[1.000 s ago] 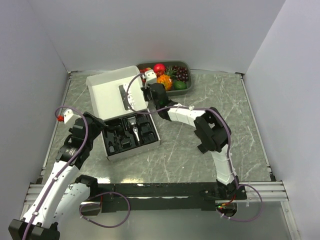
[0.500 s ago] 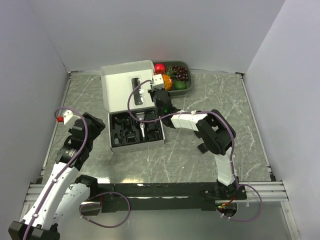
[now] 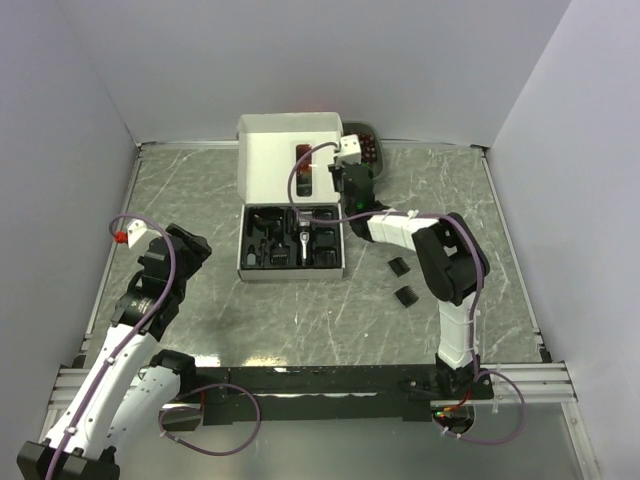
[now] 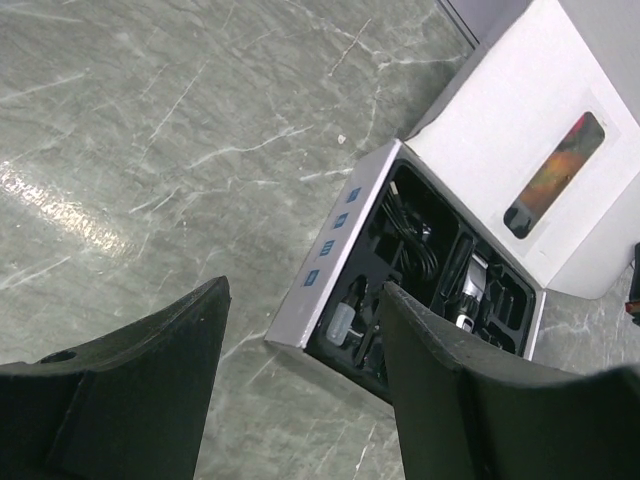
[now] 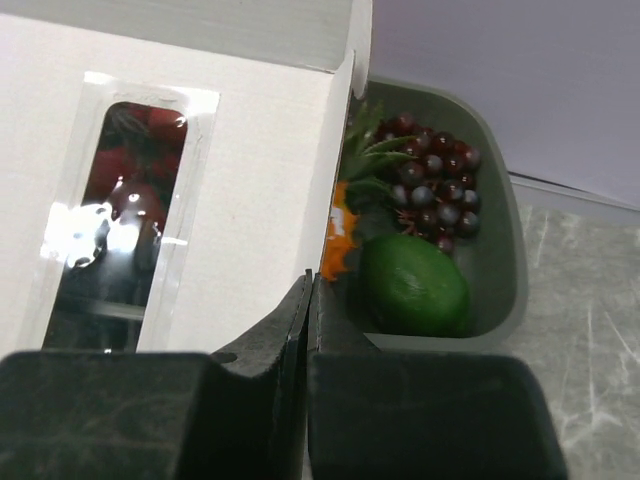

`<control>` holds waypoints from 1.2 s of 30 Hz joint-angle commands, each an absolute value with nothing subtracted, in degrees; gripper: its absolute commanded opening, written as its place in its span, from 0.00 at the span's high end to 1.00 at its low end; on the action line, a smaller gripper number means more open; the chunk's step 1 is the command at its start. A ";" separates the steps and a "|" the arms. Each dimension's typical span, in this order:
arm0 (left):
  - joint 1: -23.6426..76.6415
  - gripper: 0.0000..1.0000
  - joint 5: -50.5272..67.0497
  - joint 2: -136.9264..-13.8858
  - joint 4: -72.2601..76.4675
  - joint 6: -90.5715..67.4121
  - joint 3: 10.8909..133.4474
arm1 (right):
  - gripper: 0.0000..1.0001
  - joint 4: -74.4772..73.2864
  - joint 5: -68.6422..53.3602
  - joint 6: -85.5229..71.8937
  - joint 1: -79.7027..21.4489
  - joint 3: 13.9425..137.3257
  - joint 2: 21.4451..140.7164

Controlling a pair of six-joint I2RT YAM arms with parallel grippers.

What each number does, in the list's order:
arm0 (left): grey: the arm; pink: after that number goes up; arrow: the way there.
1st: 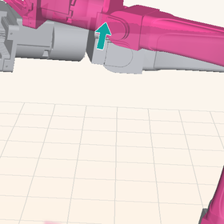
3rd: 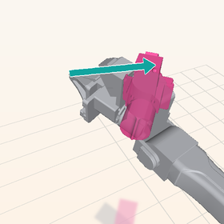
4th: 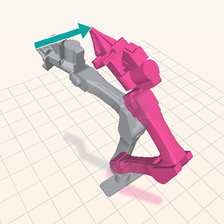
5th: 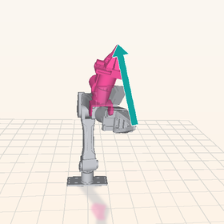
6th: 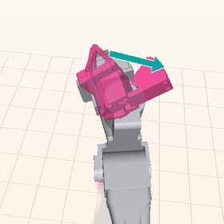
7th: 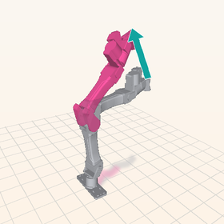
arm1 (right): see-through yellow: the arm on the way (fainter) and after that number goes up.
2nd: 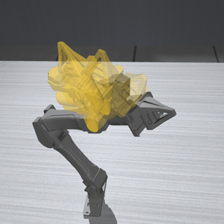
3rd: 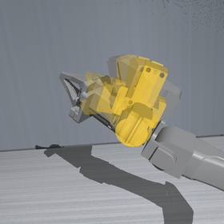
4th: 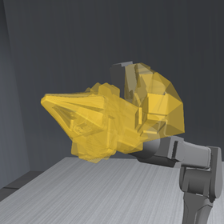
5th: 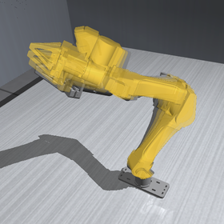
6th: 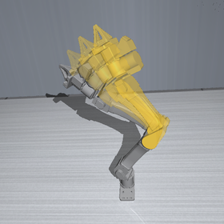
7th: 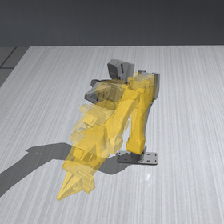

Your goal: Sort the hair-cutting tools

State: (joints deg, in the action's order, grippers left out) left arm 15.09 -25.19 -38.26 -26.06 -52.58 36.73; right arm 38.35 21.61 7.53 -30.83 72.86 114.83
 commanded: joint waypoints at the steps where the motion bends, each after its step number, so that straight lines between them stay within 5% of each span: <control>1: 15.29 0.33 -24.17 -38.50 -22.85 -51.42 36.21 | 1.00 40.52 15.83 6.94 -28.30 71.81 108.37; 9: 15.29 0.33 -22.68 -38.32 -22.24 -51.42 35.86 | 0.99 34.38 9.14 5.80 -27.69 72.24 107.05; 13: 15.29 0.33 -22.24 -37.53 -22.06 -51.33 35.51 | 0.66 30.95 8.62 3.61 -27.60 73.47 104.86; 19: 15.29 0.33 -21.53 -36.48 -22.15 -51.24 35.68 | 0.43 25.85 10.28 2.55 -28.21 72.08 98.10; 25: 15.38 0.33 -19.52 -36.12 -21.09 -51.07 35.16 | 0.36 15.24 19.31 -3.13 -28.21 67.85 87.02; 30: 15.56 0.34 -17.58 -37.70 -19.52 -51.59 34.11 | 0.33 -13.32 32.16 -11.49 -27.16 73.99 87.10; 36: 15.82 0.36 -17.84 -41.91 -12.23 -54.40 29.54 | 0.37 -23.28 14.45 -23.11 -14.69 69.71 85.26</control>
State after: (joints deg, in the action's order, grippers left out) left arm 15.40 -18.96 -39.07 -18.85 -52.27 31.92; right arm -10.52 22.94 -13.82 -22.63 72.29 86.52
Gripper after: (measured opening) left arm 0.654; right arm 0.652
